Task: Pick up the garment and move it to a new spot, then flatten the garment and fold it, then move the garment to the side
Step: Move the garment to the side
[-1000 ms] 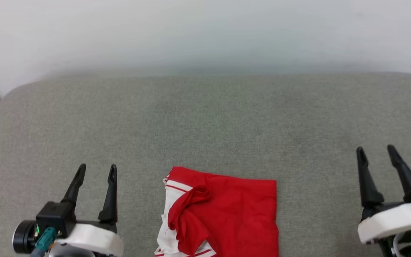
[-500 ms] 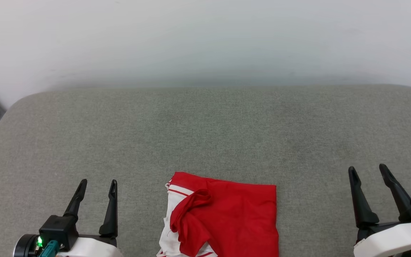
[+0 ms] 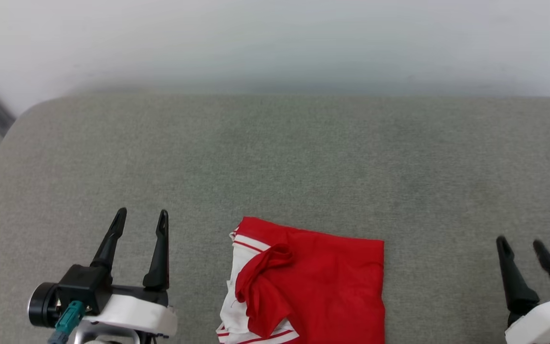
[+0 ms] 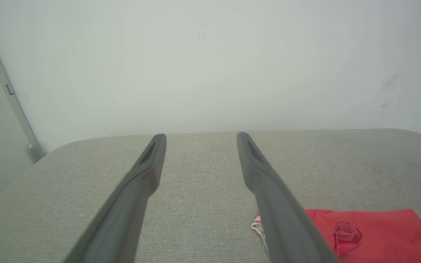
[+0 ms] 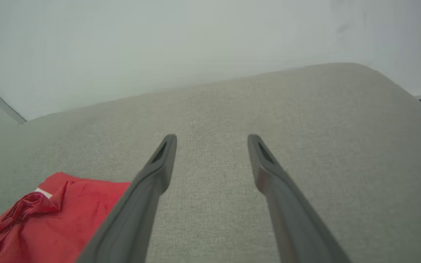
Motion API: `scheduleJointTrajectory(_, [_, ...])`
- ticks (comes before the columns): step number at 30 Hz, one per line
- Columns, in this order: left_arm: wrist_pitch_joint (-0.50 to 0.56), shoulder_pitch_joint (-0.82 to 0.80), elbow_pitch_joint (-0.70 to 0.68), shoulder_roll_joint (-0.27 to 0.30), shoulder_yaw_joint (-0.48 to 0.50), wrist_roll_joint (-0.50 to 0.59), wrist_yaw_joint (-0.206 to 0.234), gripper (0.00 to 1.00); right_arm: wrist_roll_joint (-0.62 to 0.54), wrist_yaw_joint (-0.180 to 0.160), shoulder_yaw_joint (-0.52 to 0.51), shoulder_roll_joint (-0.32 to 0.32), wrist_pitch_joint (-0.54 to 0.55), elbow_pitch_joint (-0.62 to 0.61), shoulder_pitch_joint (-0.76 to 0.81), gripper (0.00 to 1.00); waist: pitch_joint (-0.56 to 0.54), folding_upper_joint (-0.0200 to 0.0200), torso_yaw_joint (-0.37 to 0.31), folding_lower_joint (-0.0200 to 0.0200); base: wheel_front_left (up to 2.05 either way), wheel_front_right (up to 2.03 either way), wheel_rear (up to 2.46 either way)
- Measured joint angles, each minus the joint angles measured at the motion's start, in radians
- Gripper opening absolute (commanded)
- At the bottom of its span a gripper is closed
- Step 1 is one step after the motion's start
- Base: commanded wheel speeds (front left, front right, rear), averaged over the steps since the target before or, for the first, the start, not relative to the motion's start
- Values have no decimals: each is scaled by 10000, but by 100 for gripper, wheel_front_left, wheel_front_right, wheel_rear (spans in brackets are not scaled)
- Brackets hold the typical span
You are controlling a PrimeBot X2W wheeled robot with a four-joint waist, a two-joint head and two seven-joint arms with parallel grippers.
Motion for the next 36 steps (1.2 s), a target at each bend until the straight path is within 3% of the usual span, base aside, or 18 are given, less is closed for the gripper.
scheduleJointTrajectory(5, [2,-283,-174,-426,178,232,-257,100,1465,-2,-274,-199,1931,911,0,100,445,0,322,1,0,0,0])
scheduleJointTrajectory(10, [2,-517,-228,-815,416,462,-617,100,2633,0,238,-564,3509,1551,-58,100,972,0,664,1,0,0,0])
scheduleJointTrajectory(23, [2,-1084,10,-1618,1080,1066,-1499,100,5106,17,2011,-700,4573,2790,-1282,100,2223,0,1482,1,0,0,0])
scheduleJointTrajectory(24, [0,-1101,25,-1662,1120,1106,-1570,100,5181,19,2079,-715,4619,2844,-1334,91,2273,0,1524,0,0,0,0])
scheduleJointTrajectory(25, [2,-1140,56,-1718,1162,1166,-1624,100,5248,31,2130,-738,4671,2895,-1382,36,2312,0,1567,0,0,0,0])
scheduleJointTrajectory(26, [0,-1160,79,-1770,1204,1212,-1666,100,5269,31,2184,-763,4707,2940,-1437,0,2339,0,1602,0,0,0,0])
scheduleJointTrajectory(36, [0,-1147,301,-2046,1530,1624,-2019,100,4500,12,2675,-1206,4451,2859,-1545,0,1944,0,1490,1,0,0,0])
